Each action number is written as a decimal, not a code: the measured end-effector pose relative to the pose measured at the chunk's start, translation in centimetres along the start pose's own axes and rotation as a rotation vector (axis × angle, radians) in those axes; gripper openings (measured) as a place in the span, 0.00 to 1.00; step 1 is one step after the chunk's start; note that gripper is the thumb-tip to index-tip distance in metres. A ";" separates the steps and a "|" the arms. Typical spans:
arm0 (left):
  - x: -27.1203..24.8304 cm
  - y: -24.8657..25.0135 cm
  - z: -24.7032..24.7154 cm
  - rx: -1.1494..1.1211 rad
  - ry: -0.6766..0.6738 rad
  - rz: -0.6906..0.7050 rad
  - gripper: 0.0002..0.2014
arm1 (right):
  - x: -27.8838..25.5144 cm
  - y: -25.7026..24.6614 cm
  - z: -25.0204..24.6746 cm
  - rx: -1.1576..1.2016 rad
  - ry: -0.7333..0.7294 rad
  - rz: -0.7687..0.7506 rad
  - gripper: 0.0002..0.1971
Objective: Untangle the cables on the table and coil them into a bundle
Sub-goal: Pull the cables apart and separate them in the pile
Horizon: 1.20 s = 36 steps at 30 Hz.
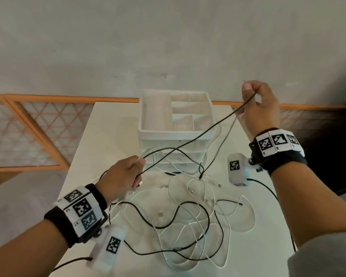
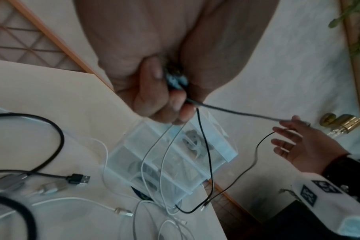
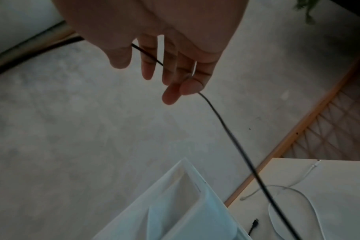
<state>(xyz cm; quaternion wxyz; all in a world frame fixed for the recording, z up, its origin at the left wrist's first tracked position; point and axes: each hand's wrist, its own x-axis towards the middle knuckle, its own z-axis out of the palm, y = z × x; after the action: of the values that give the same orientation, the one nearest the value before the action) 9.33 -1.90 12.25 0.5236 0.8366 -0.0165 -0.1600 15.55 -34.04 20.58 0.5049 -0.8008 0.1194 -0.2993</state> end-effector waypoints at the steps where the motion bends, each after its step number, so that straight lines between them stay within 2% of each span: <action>1: 0.2 -0.2 0.0 0.021 0.053 0.013 0.19 | 0.2 0.0 0.0 -0.014 0.014 -0.029 0.16; 3: 0.7 -1.1 0.0 0.008 0.105 -0.013 0.20 | 0.4 0.3 0.0 -0.037 -0.020 -0.048 0.17; 6: 1.0 -2.1 -0.2 -0.082 0.083 -0.077 0.19 | 0.7 1.3 0.1 0.004 -0.091 -0.003 0.15; 9: 1.0 -2.0 -0.1 -0.128 0.091 -0.117 0.22 | 0.9 1.9 0.2 0.030 -0.144 -0.030 0.15; 13: 0.4 -0.7 0.3 -0.101 0.060 -0.090 0.29 | 0.9 2.9 0.3 0.083 -0.228 -0.058 0.07; 15: 0.1 -0.5 0.1 -0.014 0.027 -0.040 0.33 | 0.5 4.9 0.3 0.011 -0.276 -0.005 0.03; 17: 0.0 -0.6 -0.2 0.029 0.036 -0.042 0.31 | -0.7 8.0 -0.1 -0.239 -0.377 0.109 0.13; 19: 0.0 -1.0 -0.2 0.032 0.115 -0.058 0.27 | -2.7 11.0 -0.9 -0.582 -0.534 0.210 0.28; 21: -0.1 -1.2 -0.2 0.024 0.178 -0.078 0.22 | -4.9 11.6 -1.4 -0.745 -0.574 0.269 0.38; 22: -0.1 -1.3 -0.3 0.016 0.189 -0.083 0.21 | -6.0 11.0 -1.4 -0.726 -0.552 0.272 0.38; 24: -0.2 -1.1 -0.1 0.039 0.157 -0.080 0.24 | -8.3 8.4 -0.9 -0.565 -0.525 0.182 0.36; 27: -0.3 0.3 1.0 0.168 -0.025 0.013 0.27 | -12.2 2.9 1.2 -0.311 -0.677 0.006 0.38; 29: -0.7 1.8 1.9 0.256 -0.137 0.142 0.26 | -14.4 1.0 3.2 -0.305 -0.828 -0.070 0.33; 31: -1.2 2.8 2.3 0.312 -0.244 0.253 0.25 | -15.4 1.0 4.4 -0.384 -0.922 -0.082 0.17; 33: -1.7 2.8 2.0 0.329 -0.303 0.275 0.26 | -14.4 2.5 4.2 -0.516 -0.983 0.064 0.05; 35: -2.2 1.7 1.1 0.383 -0.301 0.233 0.30 | -12.1 4.4 2.9 -0.663 -0.982 0.252 0.09; 36: -2.4 0.8 0.8 0.444 -0.301 0.200 0.32 | -10.9 5.3 2.1 -0.701 -0.894 0.307 0.09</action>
<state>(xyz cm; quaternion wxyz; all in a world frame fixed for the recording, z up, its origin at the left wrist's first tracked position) 6.90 -2.52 13.24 0.3326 0.8918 -0.2112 -0.2224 8.77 -29.55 11.37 0.2489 -0.9419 0.1013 0.2013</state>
